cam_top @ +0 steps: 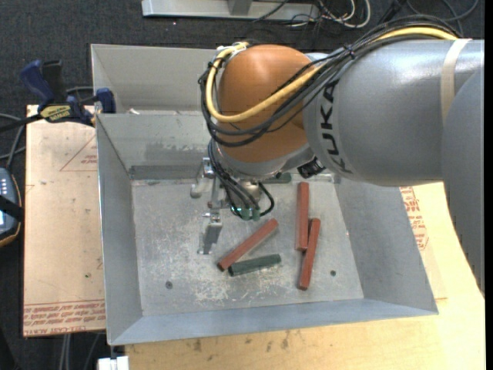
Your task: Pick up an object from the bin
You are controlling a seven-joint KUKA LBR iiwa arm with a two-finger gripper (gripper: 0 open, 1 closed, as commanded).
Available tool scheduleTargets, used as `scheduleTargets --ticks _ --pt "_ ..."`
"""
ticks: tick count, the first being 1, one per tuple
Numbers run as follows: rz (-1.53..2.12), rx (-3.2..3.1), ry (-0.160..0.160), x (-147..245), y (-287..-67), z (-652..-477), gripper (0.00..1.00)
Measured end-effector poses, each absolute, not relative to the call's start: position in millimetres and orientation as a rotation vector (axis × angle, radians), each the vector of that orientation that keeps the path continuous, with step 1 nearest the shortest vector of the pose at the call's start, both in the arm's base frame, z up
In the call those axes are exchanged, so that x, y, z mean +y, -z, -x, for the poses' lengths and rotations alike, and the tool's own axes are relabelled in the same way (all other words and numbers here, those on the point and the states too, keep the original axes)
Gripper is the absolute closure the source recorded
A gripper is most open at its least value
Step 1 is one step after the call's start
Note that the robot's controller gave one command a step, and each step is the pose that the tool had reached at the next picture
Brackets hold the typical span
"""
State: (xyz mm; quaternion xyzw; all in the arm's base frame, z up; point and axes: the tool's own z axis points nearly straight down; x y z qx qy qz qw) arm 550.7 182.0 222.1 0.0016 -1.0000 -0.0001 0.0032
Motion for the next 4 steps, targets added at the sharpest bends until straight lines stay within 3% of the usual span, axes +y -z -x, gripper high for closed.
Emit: scheduleTargets --ticks 1,2,3,4 --pt "-0.001 -3.142 0.002 181.1 -225.6 -552.5 0.0" --pt "-0.115 -3.145 0.004 155.1 -177.4 -562.9 0.0" --pt "-0.543 -3.094 0.002 90.0 -155.3 -546.5 0.0" --pt "-0.516 -3.103 0.002 62.9 -118.5 -574.6 0.0"
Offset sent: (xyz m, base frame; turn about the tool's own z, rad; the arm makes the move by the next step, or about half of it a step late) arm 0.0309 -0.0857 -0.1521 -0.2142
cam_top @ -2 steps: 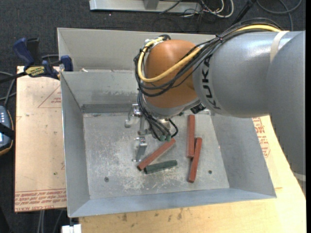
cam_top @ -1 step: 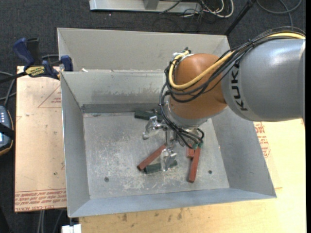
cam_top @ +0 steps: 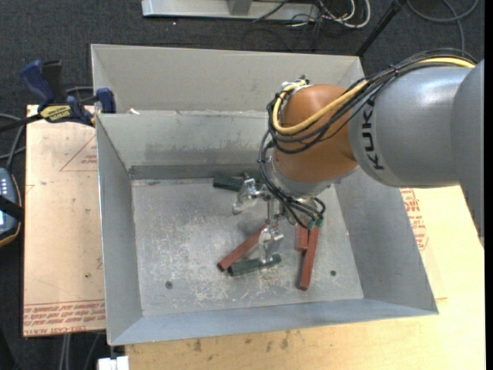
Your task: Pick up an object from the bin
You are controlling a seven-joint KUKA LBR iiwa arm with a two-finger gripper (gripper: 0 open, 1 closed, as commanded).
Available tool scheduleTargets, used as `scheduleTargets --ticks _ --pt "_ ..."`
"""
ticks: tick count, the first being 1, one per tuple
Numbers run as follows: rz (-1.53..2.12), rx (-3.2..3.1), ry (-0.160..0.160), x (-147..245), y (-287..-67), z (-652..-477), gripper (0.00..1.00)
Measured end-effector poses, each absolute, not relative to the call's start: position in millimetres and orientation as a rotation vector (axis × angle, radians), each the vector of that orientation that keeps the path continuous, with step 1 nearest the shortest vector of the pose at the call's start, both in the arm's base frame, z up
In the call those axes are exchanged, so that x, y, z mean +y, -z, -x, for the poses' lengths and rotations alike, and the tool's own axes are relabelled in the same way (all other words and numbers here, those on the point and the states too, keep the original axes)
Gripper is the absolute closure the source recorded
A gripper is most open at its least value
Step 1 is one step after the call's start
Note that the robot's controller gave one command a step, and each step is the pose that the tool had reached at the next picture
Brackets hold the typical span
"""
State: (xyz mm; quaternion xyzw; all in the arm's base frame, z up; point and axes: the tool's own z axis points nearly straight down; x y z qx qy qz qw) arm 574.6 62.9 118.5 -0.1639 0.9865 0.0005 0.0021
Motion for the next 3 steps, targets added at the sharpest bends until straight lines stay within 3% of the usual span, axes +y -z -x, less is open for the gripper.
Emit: scheduleTargets --ticks 1,2,3 --pt "0.867 3.021 -0.004 63.8 -82.7 -570.6 0.0" --pt "0.865 3.004 0.0 63.3 -89.2 -575.5 1.0" --pt "0.865 3.004 0.0 63.2 -89.2 -575.5 1.0"
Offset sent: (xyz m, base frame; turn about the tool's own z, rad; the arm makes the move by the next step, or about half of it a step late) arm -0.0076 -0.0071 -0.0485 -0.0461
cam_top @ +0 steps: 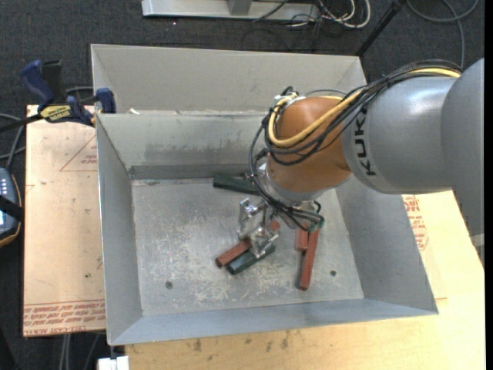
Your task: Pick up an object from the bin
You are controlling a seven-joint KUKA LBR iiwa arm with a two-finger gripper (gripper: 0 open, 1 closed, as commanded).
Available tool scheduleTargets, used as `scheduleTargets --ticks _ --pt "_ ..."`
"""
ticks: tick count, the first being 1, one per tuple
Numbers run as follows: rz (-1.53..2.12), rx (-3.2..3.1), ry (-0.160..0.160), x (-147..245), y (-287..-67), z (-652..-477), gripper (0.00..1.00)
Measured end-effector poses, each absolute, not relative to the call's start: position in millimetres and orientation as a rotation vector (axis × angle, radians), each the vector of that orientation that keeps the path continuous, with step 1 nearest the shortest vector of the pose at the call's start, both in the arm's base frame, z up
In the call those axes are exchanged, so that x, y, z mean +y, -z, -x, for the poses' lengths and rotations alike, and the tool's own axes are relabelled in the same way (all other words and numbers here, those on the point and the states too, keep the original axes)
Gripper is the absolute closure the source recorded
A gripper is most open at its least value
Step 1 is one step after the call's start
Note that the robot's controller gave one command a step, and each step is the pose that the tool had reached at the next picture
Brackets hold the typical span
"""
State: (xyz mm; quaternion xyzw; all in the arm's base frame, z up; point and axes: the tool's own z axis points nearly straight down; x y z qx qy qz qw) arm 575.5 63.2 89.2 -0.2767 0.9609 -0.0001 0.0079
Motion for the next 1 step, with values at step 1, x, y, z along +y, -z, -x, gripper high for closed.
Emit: scheduleTargets --ticks 1 --pt "0.864 3.003 0.0 63.3 -91.4 -575.8 1.0"
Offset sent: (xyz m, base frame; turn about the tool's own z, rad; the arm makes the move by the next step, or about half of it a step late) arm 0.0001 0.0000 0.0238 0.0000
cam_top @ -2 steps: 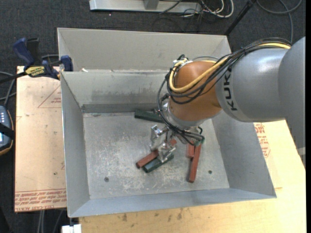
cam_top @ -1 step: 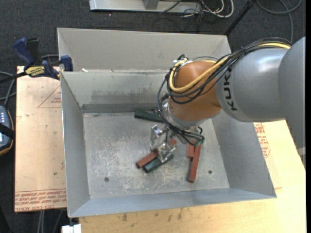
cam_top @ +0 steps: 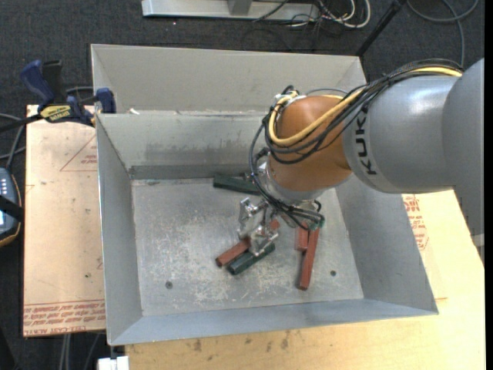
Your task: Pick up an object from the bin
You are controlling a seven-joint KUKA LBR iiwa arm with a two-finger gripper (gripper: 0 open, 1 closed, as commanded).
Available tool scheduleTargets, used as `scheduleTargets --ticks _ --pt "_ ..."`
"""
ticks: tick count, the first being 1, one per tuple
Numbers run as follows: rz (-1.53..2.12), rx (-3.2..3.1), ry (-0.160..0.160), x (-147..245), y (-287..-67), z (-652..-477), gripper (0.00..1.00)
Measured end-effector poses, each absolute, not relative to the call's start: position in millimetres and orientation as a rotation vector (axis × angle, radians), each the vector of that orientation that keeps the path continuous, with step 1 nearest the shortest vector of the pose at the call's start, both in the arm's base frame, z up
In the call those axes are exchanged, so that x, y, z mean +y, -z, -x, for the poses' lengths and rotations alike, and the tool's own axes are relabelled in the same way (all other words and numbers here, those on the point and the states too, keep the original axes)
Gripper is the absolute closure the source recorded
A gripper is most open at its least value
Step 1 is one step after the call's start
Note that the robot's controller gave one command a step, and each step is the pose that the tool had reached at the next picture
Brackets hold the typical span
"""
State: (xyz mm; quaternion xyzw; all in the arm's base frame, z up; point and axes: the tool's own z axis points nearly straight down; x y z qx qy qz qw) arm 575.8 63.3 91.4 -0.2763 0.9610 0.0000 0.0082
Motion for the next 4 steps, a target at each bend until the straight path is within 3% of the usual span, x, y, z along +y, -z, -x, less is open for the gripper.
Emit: scheduleTargets --ticks 2,4 --pt "0.868 3.02 -0.004 63.3 -104.4 -572.6 1.0" --pt "0.866 3.015 -0.001 63.5 -136.6 -573.8 1.0"
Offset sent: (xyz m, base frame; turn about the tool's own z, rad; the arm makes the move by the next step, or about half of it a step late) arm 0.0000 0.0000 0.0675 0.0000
